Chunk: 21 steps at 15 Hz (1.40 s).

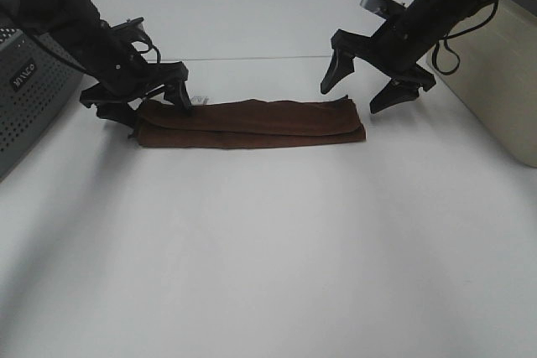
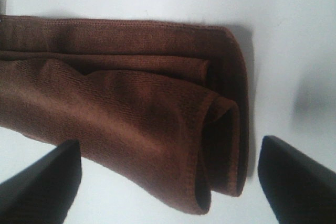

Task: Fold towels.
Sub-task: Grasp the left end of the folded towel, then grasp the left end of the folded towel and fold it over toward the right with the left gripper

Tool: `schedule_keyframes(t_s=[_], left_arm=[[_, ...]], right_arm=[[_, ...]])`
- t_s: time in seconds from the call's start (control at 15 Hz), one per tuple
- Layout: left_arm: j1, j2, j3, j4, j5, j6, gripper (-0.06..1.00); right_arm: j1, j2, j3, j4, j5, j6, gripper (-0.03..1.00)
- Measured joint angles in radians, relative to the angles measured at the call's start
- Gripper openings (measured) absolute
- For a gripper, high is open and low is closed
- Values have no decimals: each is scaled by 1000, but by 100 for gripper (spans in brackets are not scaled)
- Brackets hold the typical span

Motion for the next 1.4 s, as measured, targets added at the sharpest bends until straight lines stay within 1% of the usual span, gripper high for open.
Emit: schedule_keyframes(t_s=[0.07,0.13,0.27,0.33,0.4,0.47,0.53,0.67,0.73,0.8,0.87,0.93,1.0,1.07,1.13,1.27,1.4], left_arm=[[-11,4,0,0,-25,0,78],[-19,6,0,-1,-38,0,63],[-21,7,0,-4,-35,-2,22],[-20,7,-1,-3,-25,0,13],[-18,7,-9,0,-2,0,13],[-18,7,-33,18,49,1,13],[-18,10,-78,65,120,4,13],[-18,11,-201,188,284,-6,13],[-18,11,-284,243,364,-27,13],[-18,11,-398,284,417,-79,13],[-20,11,-460,271,419,-122,13],[-27,11,-508,228,419,-159,13],[-27,11,-508,228,419,-159,13],[-79,13,-531,123,422,-198,13],[-111,23,-531,100,425,-211,13],[-173,65,-532,84,415,-253,13],[-221,116,-532,82,363,-343,14]], right_arm=[[0,0,0,-11,0,0,85],[0,0,0,-18,0,0,85],[0,0,0,-40,0,0,85],[0,0,0,-44,0,0,85],[0,0,0,-44,0,0,85],[0,0,0,-44,0,0,85],[0,0,0,-44,0,0,85],[0,0,0,-44,0,1,85],[0,0,0,-44,3,1,85],[0,0,0,-44,17,1,85],[0,0,0,-44,23,1,85],[0,0,0,-44,32,1,85],[0,0,0,-44,32,1,85],[0,-11,0,-47,55,1,85],[0,-25,0,-49,64,1,85],[0,-57,0,-48,87,1,85],[0,-91,0,-49,106,1,85]])
